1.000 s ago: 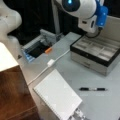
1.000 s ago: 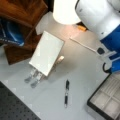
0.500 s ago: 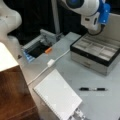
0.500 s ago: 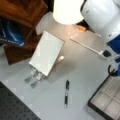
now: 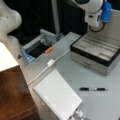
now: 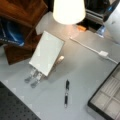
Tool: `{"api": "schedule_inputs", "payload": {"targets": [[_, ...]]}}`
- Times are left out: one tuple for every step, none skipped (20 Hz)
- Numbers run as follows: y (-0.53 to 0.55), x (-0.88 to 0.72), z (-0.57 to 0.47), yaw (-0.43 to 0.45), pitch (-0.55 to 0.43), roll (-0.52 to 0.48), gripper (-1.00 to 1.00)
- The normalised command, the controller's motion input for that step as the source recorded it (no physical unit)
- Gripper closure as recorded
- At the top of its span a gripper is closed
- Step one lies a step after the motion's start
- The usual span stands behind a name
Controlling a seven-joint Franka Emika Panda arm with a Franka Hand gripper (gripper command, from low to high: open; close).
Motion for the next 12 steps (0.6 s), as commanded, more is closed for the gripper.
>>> {"api": "schedule_inputs", "payload": {"targets": [[0.28, 0.2, 0.08, -0.092, 0.078, -0.002, -1.0], [0.29, 0.21, 0.07, -0.063, 0.082, 0.004, -1.0], [0.27, 0.22, 0.06, -0.046, 0.086, 0.012, -1.0], [0.27, 0.23, 0.06, -0.024, 0.09, 0.018, -1.0], [0.27, 0.25, 0.07, -0.004, 0.095, 0.021, -1.0], [0.25, 0.25, 0.08, 0.024, 0.103, 0.015, -1.0], [0.23, 0.25, 0.1, 0.044, 0.109, 0.008, -1.0], [0.2, 0.24, 0.12, 0.048, 0.11, 0.004, -1.0], [0.18, 0.23, 0.14, 0.057, 0.116, -0.006, -1.0], [0.15, 0.21, 0.17, 0.067, 0.124, -0.021, -1.0], [0.09, 0.18, 0.21, 0.102, 0.141, -0.048, -1.0], [0.04, 0.15, 0.25, 0.131, 0.158, -0.058, -1.0]]}}
